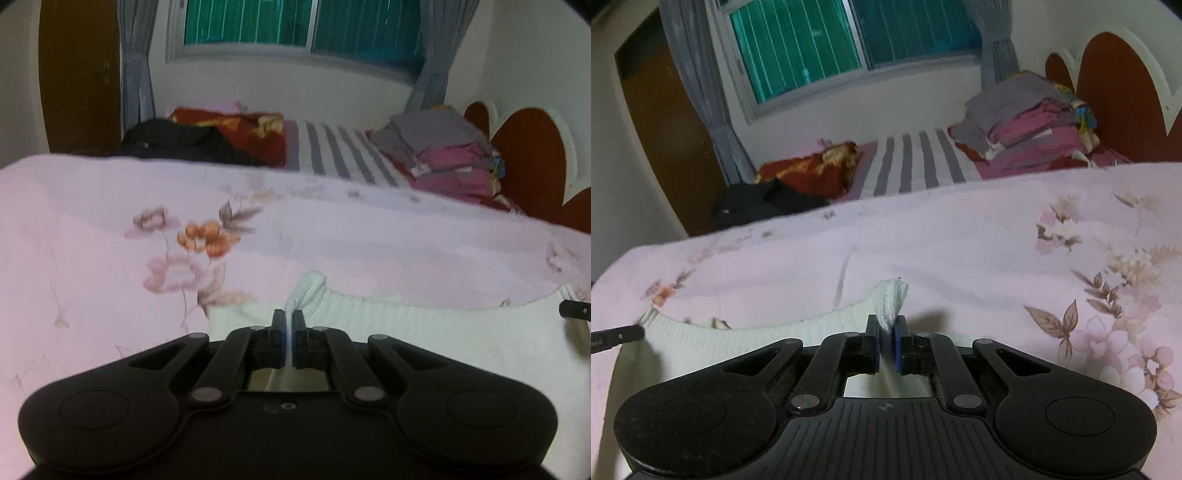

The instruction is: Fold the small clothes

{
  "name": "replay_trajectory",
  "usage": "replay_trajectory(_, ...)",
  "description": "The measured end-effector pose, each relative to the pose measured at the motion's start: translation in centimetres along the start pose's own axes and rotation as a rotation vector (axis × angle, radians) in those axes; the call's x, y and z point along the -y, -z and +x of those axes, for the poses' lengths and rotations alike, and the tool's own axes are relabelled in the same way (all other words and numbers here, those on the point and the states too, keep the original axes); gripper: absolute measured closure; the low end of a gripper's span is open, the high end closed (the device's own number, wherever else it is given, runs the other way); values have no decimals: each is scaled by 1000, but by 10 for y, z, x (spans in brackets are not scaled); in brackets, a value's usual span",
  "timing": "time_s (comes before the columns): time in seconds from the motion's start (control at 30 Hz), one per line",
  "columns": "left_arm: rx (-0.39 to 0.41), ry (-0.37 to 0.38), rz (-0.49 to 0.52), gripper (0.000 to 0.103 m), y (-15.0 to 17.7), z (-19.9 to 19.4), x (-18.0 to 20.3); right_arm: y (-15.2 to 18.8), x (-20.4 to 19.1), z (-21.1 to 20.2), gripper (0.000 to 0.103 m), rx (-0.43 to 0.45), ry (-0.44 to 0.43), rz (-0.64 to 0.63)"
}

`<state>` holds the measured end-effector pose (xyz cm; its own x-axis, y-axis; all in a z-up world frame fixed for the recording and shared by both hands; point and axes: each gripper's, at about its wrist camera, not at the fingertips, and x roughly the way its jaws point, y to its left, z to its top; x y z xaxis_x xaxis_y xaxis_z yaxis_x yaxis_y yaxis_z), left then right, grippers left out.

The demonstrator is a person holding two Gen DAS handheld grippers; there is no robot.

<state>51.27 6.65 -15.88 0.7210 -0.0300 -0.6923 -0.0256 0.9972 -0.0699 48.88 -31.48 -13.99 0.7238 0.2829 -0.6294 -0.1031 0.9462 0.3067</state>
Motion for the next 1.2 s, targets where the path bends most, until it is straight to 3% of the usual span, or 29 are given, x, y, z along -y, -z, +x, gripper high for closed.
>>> replay_trajectory(0.1, -41, -20, 9, 99, 9, 13, -1, 6, 7, 16, 96, -54, 27, 22)
replay_trajectory(0.23, -34, -59, 21, 84, 12, 12, -1, 14, 10, 21, 94, -52, 81, 4)
replay_trajectory(0.3, -26, -79, 25, 79, 11, 8, -3, 13, 10, 17, 77, -34, 110, 1)
replay_trajectory(0.4, -15, -86, 8, 81, 9, -2, -5, 10, 11, 4, 76, 10, 130, -14)
replay_trajectory(0.67, 26, -38, 55, 79, 8, -40, 20, 15, -23, -22, 76, 23, 34, -73)
replay_trajectory(0.93, -9, 27, 105, 78, 30, -48, 59, 38, -66, -24, 76, -33, -60, -107)
replay_trajectory(1.1, -55, 2, 122, 78, 50, -40, 61, 58, -88, -14, 76, -71, -86, -126)
replay_trajectory(1.2, -64, -29, 109, 75, 59, -36, 46, 67, -85, -9, 76, -91, -46, -146)
